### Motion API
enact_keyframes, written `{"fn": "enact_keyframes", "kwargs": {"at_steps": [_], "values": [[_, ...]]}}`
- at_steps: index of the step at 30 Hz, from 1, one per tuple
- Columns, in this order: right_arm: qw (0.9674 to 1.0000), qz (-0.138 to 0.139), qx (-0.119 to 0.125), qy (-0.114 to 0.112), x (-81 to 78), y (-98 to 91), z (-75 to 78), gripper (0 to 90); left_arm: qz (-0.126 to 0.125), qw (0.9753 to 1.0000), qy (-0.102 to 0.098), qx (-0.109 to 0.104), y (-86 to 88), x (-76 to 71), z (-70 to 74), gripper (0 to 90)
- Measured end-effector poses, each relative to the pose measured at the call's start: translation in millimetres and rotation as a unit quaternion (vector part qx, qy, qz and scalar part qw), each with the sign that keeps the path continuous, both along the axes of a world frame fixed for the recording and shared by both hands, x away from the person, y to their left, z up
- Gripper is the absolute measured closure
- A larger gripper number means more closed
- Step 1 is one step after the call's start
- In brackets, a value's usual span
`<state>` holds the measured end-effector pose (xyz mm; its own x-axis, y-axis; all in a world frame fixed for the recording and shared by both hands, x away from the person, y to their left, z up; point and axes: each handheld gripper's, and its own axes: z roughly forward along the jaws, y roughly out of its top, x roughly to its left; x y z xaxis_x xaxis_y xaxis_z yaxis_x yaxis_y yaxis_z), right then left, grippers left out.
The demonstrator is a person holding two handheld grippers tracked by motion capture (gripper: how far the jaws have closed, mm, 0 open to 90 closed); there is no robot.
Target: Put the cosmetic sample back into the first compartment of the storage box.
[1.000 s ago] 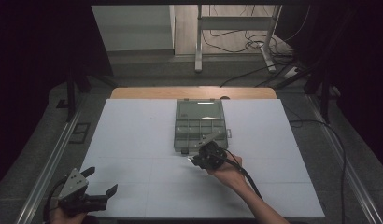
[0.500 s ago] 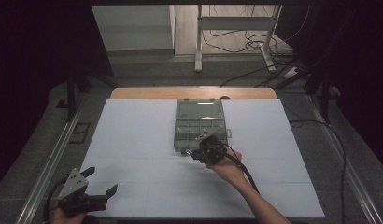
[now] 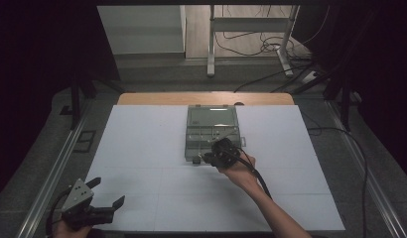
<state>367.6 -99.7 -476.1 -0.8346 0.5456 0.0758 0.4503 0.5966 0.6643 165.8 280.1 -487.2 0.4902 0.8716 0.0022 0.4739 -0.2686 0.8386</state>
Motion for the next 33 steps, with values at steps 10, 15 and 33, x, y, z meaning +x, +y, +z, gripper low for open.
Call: {"fn": "enact_keyframes", "kwargs": {"at_steps": [10,15,33], "values": [[0.9998,-0.017,0.01,-0.004,15.9,3.8,2.2,81.1,-0.001,1.0,0.0,0.0,0.1,0.2,-0.1,1.8],[0.9997,-0.019,0.008,-0.012,22.9,6.6,3.8,81.1,-0.002,1.0,0.001,0.0,0.0,0.2,-0.1,1.8],[0.9992,-0.035,0.011,-0.017,45.7,16.6,9.1,81.1,-0.004,1.0,0.001,-0.001,0.4,0.2,-0.1,1.9]]}}
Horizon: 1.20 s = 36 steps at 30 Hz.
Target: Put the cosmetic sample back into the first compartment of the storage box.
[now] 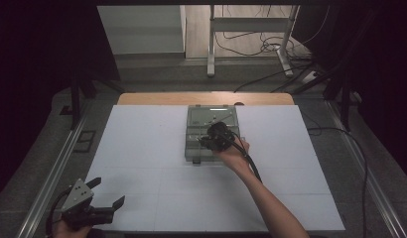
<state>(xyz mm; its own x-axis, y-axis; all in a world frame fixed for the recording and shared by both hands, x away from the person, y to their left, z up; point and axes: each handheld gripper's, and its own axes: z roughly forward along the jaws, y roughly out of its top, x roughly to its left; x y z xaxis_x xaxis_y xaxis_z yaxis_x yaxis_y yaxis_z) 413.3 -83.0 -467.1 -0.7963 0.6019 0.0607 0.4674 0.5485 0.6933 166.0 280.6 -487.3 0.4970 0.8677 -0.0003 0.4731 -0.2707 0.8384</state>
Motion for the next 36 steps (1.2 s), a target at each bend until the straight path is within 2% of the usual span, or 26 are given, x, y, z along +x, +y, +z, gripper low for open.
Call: {"fn": "enact_keyframes", "kwargs": {"at_steps": [13,31,36], "values": [[0.9999,-0.013,0.001,-0.004,14.2,7.4,-1.9,81.1,-0.004,1.0,0.002,0.001,0.4,0.3,0.1,1.9],[0.9997,-0.024,0.001,-0.007,30.5,26.9,-6.7,81.1,-0.008,1.0,0.001,0.002,-0.2,0.4,0.0,1.9],[0.9995,-0.031,-0.007,-0.008,36.5,30.7,-10.5,81.1,-0.009,1.0,0.001,0.002,-0.1,0.3,0.0,1.9]]}}
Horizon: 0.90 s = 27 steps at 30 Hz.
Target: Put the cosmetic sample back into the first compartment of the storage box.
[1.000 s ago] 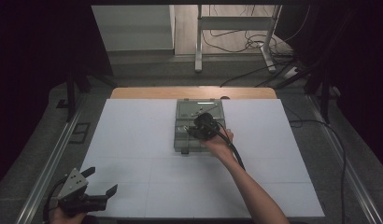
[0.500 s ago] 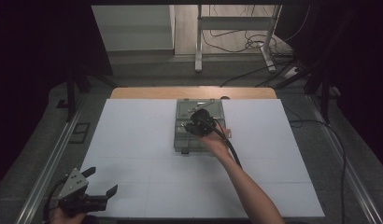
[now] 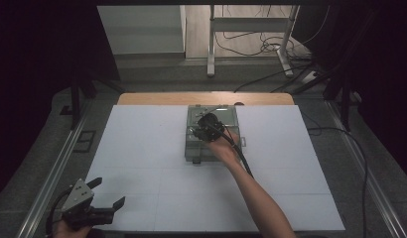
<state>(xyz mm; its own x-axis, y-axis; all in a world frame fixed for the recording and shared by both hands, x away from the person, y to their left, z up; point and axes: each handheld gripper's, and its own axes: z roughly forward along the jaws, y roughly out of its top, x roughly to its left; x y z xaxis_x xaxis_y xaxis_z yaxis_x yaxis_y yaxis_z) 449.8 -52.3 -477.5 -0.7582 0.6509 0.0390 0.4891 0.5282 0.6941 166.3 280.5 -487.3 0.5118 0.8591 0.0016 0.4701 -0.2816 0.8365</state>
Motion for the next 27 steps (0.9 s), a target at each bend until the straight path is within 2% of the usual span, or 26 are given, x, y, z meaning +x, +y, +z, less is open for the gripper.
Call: {"fn": "enact_keyframes", "kwargs": {"at_steps": [18,27], "values": [[0.9999,-0.008,-0.013,0.004,8.0,10.8,-13.2,80.2,-0.002,1.0,0.0,0.0,0.2,0.0,0.1,1.9],[0.9999,-0.007,-0.013,0.006,5.7,11.1,-11.6,76.0,-0.002,1.0,0.0,0.0,0.2,-0.1,0.0,1.9]]}}
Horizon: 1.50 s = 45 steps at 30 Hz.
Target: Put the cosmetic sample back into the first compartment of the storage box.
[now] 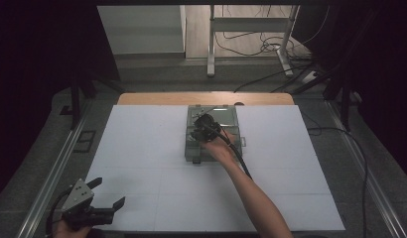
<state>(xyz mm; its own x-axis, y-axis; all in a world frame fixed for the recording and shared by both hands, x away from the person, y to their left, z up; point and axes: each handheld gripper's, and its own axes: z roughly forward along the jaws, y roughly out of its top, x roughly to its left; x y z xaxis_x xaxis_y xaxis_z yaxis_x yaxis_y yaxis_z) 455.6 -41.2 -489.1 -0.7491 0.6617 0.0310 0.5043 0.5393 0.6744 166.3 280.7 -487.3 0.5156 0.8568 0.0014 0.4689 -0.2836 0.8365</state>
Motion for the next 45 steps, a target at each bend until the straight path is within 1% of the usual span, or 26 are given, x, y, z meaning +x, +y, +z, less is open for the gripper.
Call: {"fn": "enact_keyframes", "kwargs": {"at_steps": [2,3,5,7,10,11,12,14,15,19,28,30,33,35,36,39,41,45], "values": [[1.0,0.001,0.0,0.002,-0.4,-0.5,0.7,75.3,0.0,1.0,0.0,-0.001,0.0,0.1,0.0,1.9],[1.0,0.005,0.0,0.005,-1.6,-1.1,2.0,72.7,0.0,1.0,0.0,0.0,0.1,0.1,0.0,1.9],[1.0,0.005,0.001,0.007,-2.2,-1.4,2.7,72.1,0.0,1.0,0.0,0.0,-0.1,0.0,0.0,1.9],[0.9999,0.012,0.006,0.01,-4.4,-3.0,5.3,68.9,0.0,1.0,0.0,0.001,-0.3,0.1,-0.1,1.9],[0.9997,0.017,0.01,0.011,-6.4,-3.7,7.6,66.9,0.0,1.0,0.001,0.001,-0.2,0.2,-0.1,1.9],[0.9996,0.02,0.016,0.014,-9.6,-4.2,10.3,63.7,0.0,1.0,0.0,0.0,-0.3,0.2,-0.1,1.9],[0.9995,0.022,0.017,0.011,-10.3,-4.9,10.9,63.0,0.0,1.0,0.001,0.0,-0.3,0.2,-0.1,1.9],[0.9995,0.023,0.018,0.013,-11.8,-5.2,12.1,62.5,0.0,1.0,0.001,0.001,-0.3,0.2,-0.1,1.9],[0.9993,0.028,0.021,0.014,-14.3,-6.7,13.9,60.4,0.0,1.0,0.001,0.002,-0.4,0.2,0.0,1.9],[0.999,0.031,0.027,0.017,-20.0,-10.5,16.8,58.3,0.0,1.0,0.001,0.002,-0.4,0.2,0.0,1.9],[0.9986,0.038,0.033,0.018,-31.2,-20.8,17.7,53.0,0.0,1.0,0.001,0.003,-0.8,0.3,0.0,1.9],[0.9983,0.042,0.036,0.021,-34.5,-24.7,17.8,50.5,0.0,1.0,0.001,0.002,-0.7,0.4,0.0,1.9],[0.9982,0.039,0.038,0.023,-37.9,-28.1,17.7,46.8,0.0,1.0,0.0,0.001,-0.9,0.5,-0.2,1.9],[0.9982,0.039,0.039,0.024,-38.8,-29.3,17.4,45.6,0.0,1.0,0.0,0.002,-1.0,0.5,-0.1,1.9],[0.9983,0.037,0.035,0.028,-40.8,-30.8,16.7,42.4,0.0,1.0,0.0,0.002,-1.0,0.5,-0.1,1.9],[0.9987,0.037,0.027,0.023,-43.4,-32.1,15.3,40.0,0.0,1.0,0.0,0.002,-1.2,0.3,-0.1,1.9],[0.9987,0.038,0.024,0.026,-44.9,-33.2,14.7,39.2,0.0,1.0,0.0,0.002,-1.2,0.3,-0.1,1.9],[0.9986,0.036,0.025,0.028,-47.2,-34.9,15.0,36.3,-0.002,1.0,0.0,0.002,-1.2,0.2,-0.1,1.9]]}}
